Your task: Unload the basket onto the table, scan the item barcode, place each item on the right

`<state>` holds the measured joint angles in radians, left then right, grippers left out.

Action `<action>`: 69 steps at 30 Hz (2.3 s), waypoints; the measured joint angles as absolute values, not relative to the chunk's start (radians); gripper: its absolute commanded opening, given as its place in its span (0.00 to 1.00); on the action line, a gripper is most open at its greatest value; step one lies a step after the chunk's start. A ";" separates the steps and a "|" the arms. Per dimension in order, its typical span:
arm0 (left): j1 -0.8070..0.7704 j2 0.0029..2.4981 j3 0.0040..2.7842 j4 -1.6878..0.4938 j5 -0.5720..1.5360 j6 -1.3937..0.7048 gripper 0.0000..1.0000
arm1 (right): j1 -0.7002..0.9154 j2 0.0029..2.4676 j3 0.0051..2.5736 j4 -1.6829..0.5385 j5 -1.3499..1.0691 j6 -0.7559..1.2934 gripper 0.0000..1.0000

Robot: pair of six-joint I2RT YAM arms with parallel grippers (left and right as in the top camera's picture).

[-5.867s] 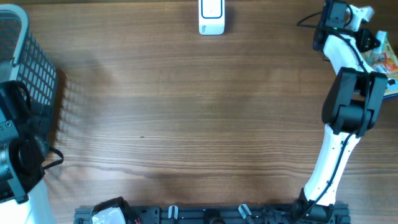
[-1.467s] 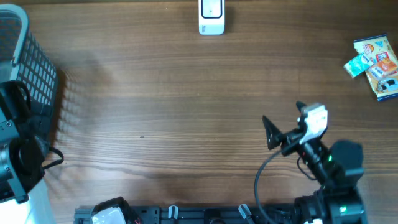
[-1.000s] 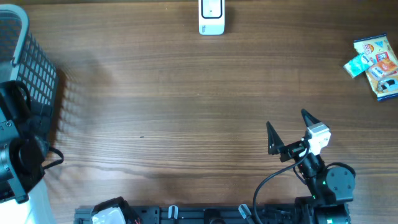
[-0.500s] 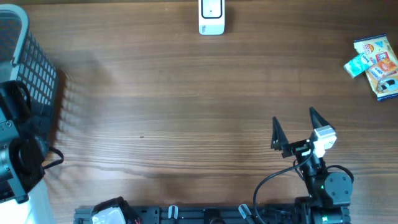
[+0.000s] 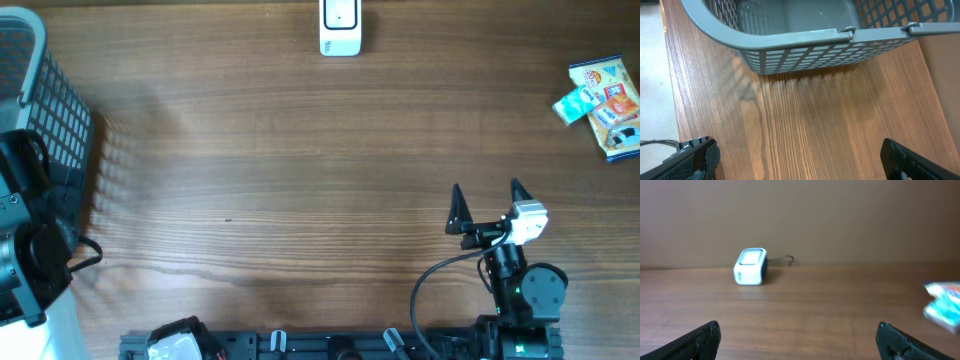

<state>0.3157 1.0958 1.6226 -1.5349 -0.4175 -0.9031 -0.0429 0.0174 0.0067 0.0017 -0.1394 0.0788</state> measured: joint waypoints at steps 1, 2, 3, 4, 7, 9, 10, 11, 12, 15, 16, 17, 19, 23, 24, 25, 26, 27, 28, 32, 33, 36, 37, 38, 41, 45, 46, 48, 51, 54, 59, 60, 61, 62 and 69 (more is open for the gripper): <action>0.316 1.096 1.623 -1.535 -0.418 -0.904 1.00 | -0.043 0.017 0.007 0.002 -0.132 0.082 1.00; 0.316 1.096 1.623 -1.535 -0.418 -0.904 1.00 | -0.043 0.017 0.007 0.002 -0.127 0.083 1.00; 0.316 1.096 1.623 -1.535 -0.417 -0.904 1.00 | -0.043 0.017 0.007 0.002 -0.125 0.085 1.00; 0.316 1.096 1.623 -1.535 -0.417 -0.904 1.00 | -0.043 0.017 0.007 0.002 -0.121 0.086 1.00; 0.316 1.096 1.623 -1.535 -0.418 -0.904 1.00 | -0.043 0.017 0.007 0.002 -0.115 0.086 1.00; 0.316 1.096 1.623 -1.535 -0.418 -0.904 1.00 | -0.043 0.017 0.007 0.001 -0.106 0.086 1.00; 0.316 1.096 1.623 -1.535 -0.417 -0.904 1.00 | -0.043 0.017 0.007 0.001 -0.100 0.086 1.00; 0.316 1.096 1.623 -1.535 -0.418 -0.903 1.00 | -0.043 0.017 0.007 0.000 -0.094 0.085 1.00; 0.316 1.096 1.623 -1.535 -0.417 -0.904 1.00 | -0.044 0.017 0.007 0.000 -0.090 0.080 1.00; 0.316 1.096 1.623 -1.535 -0.418 -0.904 1.00 | -0.045 0.017 0.007 0.000 -0.080 0.044 1.00; 0.316 1.096 1.623 -1.535 -0.418 -0.904 1.00 | -0.045 0.017 0.007 0.000 -0.080 0.031 1.00; 0.316 1.096 1.623 -1.535 -0.418 -0.904 1.00 | -0.045 0.017 0.007 0.000 -0.077 0.017 1.00; 0.316 1.096 1.623 -1.535 -0.418 -0.904 1.00 | -0.045 0.017 0.007 0.000 -0.077 -0.006 1.00; 0.316 1.096 1.623 -1.535 -0.418 -0.903 1.00 | -0.051 0.017 0.007 0.000 -0.077 -0.027 1.00; 0.316 1.096 1.623 -1.535 -0.418 -0.904 1.00 | -0.054 0.017 0.007 0.000 -0.077 -0.029 1.00; 0.316 1.096 1.623 -1.535 -0.418 -0.904 1.00 | -0.056 0.017 0.007 0.000 -0.077 -0.030 1.00; 0.316 1.096 1.623 -1.535 -0.418 -0.903 1.00 | -0.056 0.017 0.007 0.000 -0.077 -0.032 1.00; 0.316 1.096 1.623 -1.535 -0.417 -0.904 1.00 | -0.056 0.017 0.007 0.000 -0.077 -0.032 1.00; 0.316 1.096 1.623 -1.535 -0.418 -0.904 1.00 | -0.056 0.017 0.007 0.000 -0.077 -0.032 1.00; 0.316 1.096 1.623 -1.535 -0.417 -0.904 1.00 | -0.056 0.017 0.007 0.000 -0.077 -0.032 1.00; 0.316 1.096 1.623 -1.535 -0.417 -0.903 1.00 | -0.056 0.017 0.007 0.000 -0.077 -0.032 1.00; 0.316 1.096 1.623 -1.535 -0.418 -0.904 1.00 | -0.056 0.017 0.007 0.000 -0.077 -0.032 1.00; 0.316 1.096 1.623 -1.535 -0.418 -0.903 1.00 | -0.056 0.017 0.007 0.000 -0.077 -0.032 1.00; 0.316 1.096 1.623 -1.535 -0.418 -0.904 1.00 | -0.056 0.017 0.007 0.000 -0.077 -0.032 1.00; 0.316 1.096 1.623 -1.535 -0.417 -0.904 1.00 | -0.056 0.017 0.007 0.000 -0.077 -0.031 1.00; 0.316 1.096 1.623 -1.535 -0.418 -0.904 1.00 | -0.056 0.017 0.007 0.000 -0.077 -0.028 1.00; 0.316 1.096 1.623 -1.535 -0.417 -0.904 1.00 | -0.056 0.017 0.007 0.000 -0.077 -0.028 1.00; 0.316 1.096 1.623 -1.535 -0.417 -0.904 1.00 | -0.056 0.017 0.007 0.000 -0.077 -0.028 1.00; 0.316 1.096 1.623 -1.535 -0.417 -0.904 1.00 | -0.056 0.017 0.007 0.000 -0.077 -0.028 1.00; 0.316 1.096 1.623 -1.535 -0.418 -0.904 1.00 | -0.056 0.017 0.007 0.000 -0.077 -0.028 1.00; 0.316 1.096 1.623 -1.535 -0.417 -0.904 1.00 | -0.056 0.017 0.007 0.000 -0.077 -0.028 1.00; 0.316 1.096 1.623 -1.535 -0.418 -0.904 1.00 | -0.056 0.017 0.007 0.000 -0.077 -0.028 1.00; 0.316 1.096 1.623 -1.535 -0.418 -0.904 1.00 | -0.056 0.017 0.007 0.000 -0.077 -0.028 1.00; 0.316 1.096 1.623 -1.535 -0.417 -0.904 1.00 | -0.056 0.017 0.007 0.000 -0.077 -0.028 1.00; 0.316 1.096 1.623 -1.535 -0.418 -0.904 1.00 | -0.056 0.017 0.007 0.000 -0.077 -0.028 1.00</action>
<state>0.3157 1.0958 1.6226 -1.5349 -0.4175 -0.9035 -0.0559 0.0174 0.0067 -0.0002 -0.0769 -0.0280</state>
